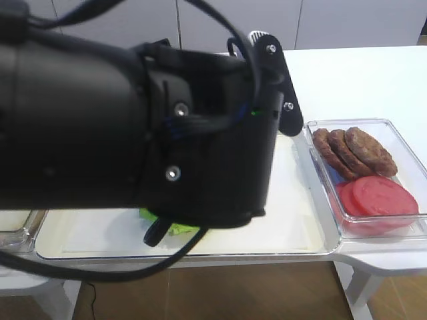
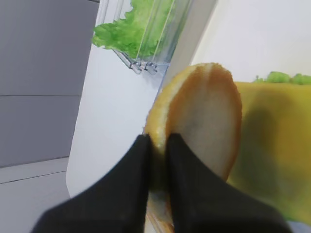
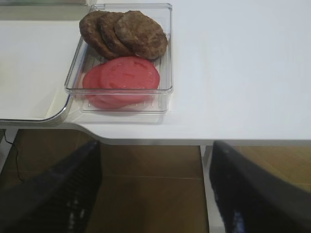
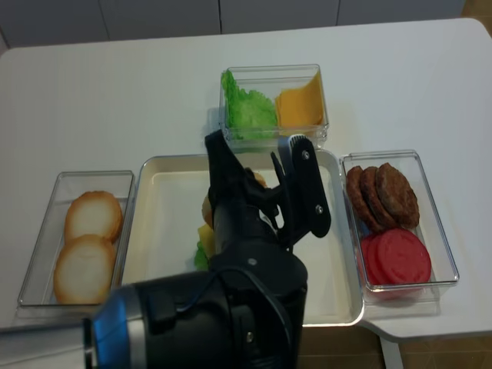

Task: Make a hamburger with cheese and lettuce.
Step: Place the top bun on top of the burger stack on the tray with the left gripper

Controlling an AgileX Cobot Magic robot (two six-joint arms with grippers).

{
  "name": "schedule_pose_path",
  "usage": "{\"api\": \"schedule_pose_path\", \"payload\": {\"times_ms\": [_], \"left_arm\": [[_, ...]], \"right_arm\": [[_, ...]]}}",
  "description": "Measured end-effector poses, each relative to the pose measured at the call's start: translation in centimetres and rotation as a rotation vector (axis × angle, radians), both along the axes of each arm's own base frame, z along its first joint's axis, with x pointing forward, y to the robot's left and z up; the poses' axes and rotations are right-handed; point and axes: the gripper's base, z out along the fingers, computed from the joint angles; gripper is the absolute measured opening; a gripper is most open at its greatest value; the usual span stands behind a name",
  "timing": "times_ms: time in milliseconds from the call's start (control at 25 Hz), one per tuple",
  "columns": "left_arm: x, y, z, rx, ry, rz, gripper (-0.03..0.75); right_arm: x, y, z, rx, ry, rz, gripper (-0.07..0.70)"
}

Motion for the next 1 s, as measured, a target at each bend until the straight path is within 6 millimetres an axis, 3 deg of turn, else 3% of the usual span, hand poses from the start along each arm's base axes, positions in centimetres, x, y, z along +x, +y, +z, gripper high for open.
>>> {"api": "schedule_pose_path", "payload": {"times_ms": [200, 520, 1000], "left_arm": [[0.2, -0.5, -0.9, 0.012, 0.013, 0.005, 0.067], [0.2, -0.5, -0.8, 0.002, -0.001, 0.006, 0.067], [2.0, 1.0, -1.2, -0.015, 0.037, 0.092, 0.067]], "right_arm": [[0.0, 0.0, 0.0, 0.0, 0.0, 0.0, 0.54], [0.0, 0.0, 0.0, 0.0, 0.0, 0.0, 0.54], [0.0, 0.0, 0.0, 0.0, 0.0, 0.0, 0.54]]}}
